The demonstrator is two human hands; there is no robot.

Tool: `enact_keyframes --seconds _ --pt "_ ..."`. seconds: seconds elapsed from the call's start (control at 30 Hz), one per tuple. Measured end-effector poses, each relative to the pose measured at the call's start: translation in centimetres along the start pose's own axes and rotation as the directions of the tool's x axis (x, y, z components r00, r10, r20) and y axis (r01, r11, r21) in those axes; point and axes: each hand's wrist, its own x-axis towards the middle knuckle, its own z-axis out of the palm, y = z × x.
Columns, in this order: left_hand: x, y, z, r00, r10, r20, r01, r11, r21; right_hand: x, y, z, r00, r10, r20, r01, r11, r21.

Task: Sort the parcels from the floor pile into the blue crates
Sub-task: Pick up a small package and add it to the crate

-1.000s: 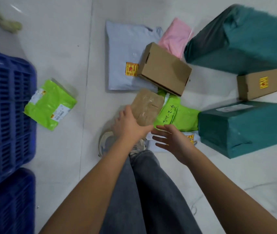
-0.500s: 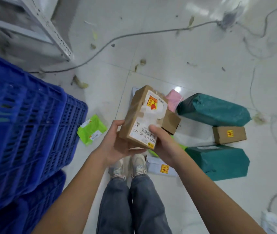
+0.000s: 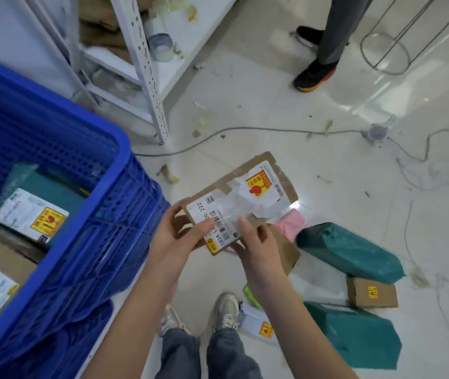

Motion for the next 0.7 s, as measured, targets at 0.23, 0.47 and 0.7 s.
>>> enact_keyframes --seconds 0.23,0.47,0.7 --pt "-1.2 7.1 -6.3 0.989 0.134 -0.054 -0.135 0.991 -0.004 2.6 -6.0 1.5 0.96 -0.068 0.27 0.133 0.964 -0.23" --pt "-2.0 8.5 -12.6 0.985 0.025 -0.173 -0.087 0.929 -0.359 1.2 -2.4 9.7 0.949 -0.133 0.285 0.217 0.933 -0.286" --pt "-3.8 8.5 -19.3 0.953 0.164 -0.254 -0.225 0.946 -0.233 -1.9 -0.3 22.1 0.871 -0.012 0.49 0.32 0.773 -0.549"
